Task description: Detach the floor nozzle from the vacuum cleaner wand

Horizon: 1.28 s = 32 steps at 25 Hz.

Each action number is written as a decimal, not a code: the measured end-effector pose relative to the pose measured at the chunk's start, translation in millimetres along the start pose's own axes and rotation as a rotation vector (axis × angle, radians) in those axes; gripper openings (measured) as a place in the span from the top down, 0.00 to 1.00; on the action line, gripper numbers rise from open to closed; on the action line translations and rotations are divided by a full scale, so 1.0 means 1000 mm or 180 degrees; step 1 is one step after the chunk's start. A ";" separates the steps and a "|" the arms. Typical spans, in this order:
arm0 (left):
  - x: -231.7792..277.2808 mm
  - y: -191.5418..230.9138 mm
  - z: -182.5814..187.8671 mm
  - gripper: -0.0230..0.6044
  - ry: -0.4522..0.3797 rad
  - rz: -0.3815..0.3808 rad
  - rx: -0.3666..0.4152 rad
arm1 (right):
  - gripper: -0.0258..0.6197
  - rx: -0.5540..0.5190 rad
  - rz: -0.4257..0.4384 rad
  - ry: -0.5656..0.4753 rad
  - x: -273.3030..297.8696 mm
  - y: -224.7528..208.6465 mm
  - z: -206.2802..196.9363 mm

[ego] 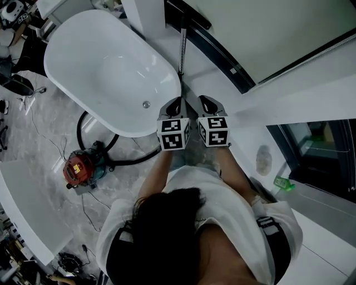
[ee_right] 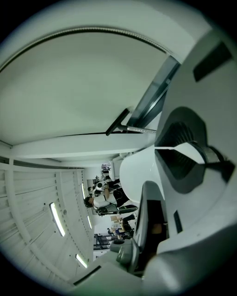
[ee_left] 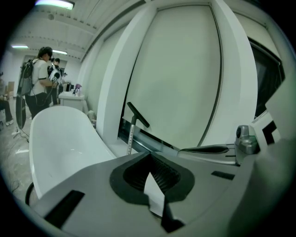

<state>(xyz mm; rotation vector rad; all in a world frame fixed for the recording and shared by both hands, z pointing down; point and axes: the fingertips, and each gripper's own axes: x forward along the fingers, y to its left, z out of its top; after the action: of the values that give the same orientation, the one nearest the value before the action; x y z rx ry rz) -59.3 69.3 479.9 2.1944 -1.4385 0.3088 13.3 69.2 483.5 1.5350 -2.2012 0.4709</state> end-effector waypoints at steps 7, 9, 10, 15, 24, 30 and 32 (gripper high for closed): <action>0.014 0.018 0.022 0.96 -0.0018 -0.0133 0.0107 | 0.93 0.0058 -0.0110 -0.0052 0.018 0.003 0.019; 0.015 0.020 0.027 0.96 -0.0018 -0.0161 0.0124 | 0.93 0.0062 -0.0148 -0.0071 0.018 0.003 0.023; 0.016 0.021 0.028 0.96 -0.0015 -0.0176 0.0131 | 0.93 0.0070 -0.0168 -0.0075 0.018 0.003 0.025; 0.022 0.019 0.034 0.96 -0.0023 -0.0271 0.0185 | 0.93 0.0104 -0.0241 -0.0082 0.019 -0.003 0.027; 0.024 0.020 0.039 0.96 -0.0063 -0.0267 0.0251 | 0.93 0.0138 -0.0243 -0.0133 0.022 -0.008 0.031; 0.028 0.034 0.048 0.96 -0.0109 -0.0181 0.0245 | 0.93 0.0136 -0.0223 -0.0237 0.032 -0.012 0.047; 0.031 0.037 0.051 0.96 -0.0124 -0.0155 0.0244 | 0.93 0.0149 -0.0229 -0.0280 0.036 -0.017 0.051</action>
<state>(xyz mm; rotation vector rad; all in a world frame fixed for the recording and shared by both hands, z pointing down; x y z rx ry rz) -83.4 6.5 460.6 2.3051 -1.4130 0.3107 10.8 9.4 458.6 1.6832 -2.2060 0.4431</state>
